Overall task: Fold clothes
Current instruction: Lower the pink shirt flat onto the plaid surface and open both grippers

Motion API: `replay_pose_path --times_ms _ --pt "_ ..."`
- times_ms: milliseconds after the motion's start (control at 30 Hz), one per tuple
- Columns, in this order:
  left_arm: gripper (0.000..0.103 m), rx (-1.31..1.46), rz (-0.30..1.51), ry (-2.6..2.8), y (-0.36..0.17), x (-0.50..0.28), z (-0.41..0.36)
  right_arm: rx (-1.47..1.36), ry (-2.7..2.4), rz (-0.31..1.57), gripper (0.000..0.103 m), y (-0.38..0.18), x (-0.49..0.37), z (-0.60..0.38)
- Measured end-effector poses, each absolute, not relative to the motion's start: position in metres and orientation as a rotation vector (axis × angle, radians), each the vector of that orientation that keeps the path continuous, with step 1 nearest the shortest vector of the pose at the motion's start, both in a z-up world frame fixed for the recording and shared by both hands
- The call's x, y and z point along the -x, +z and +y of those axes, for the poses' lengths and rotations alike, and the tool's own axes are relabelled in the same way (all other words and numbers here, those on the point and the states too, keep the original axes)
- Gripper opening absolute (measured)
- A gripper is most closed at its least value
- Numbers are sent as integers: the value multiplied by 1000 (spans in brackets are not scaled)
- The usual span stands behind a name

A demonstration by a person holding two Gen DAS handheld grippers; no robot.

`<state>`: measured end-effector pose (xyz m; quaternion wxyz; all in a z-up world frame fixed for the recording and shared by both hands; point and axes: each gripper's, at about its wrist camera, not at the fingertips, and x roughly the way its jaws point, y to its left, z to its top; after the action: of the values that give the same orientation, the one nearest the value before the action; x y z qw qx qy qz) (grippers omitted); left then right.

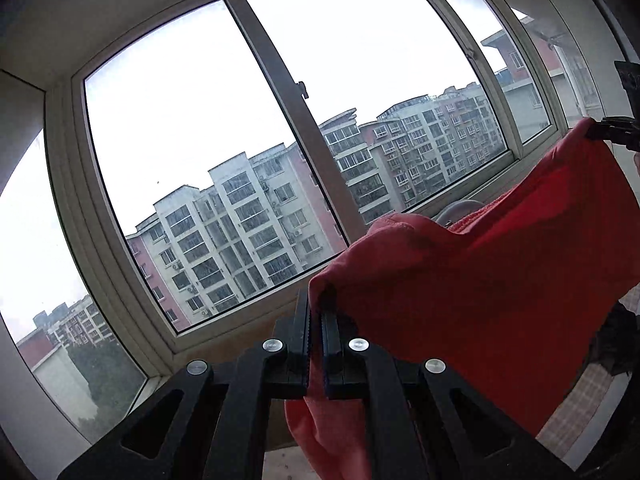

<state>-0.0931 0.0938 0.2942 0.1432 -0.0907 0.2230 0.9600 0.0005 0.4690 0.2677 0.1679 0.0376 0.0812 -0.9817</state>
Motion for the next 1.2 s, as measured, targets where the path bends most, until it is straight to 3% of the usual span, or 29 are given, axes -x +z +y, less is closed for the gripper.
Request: replay_pose_path --times_ms 167,367,467,567,633,700,767,933,1200 --pt "4 593 645 2715 207 207 112 -390 -2803 114 4 199 102 480" --pt "7 1133 553 2597 23 361 142 -956 -2870 136 4 14 267 492" --pt "7 1342 429 2521 -48 398 144 -1219 -2858 110 5 -67 324 505" --pt "7 1367 408 2470 -73 391 137 -1388 -2811 95 9 -112 340 513" --pt "8 1316 426 2450 -69 363 123 -1391 -2758 35 21 -120 327 518" --pt "12 1283 415 2413 -63 337 112 -1398 -2732 3 49 -127 304 522" --pt "19 1271 405 2384 -60 310 95 -1406 -2730 -4 50 -128 274 519" --pt "21 1308 417 2308 -67 236 60 -1389 -2539 -264 50 -132 200 513" --pt "22 1466 393 2111 -115 124 24 -1497 -2394 -198 50 -139 72 457"
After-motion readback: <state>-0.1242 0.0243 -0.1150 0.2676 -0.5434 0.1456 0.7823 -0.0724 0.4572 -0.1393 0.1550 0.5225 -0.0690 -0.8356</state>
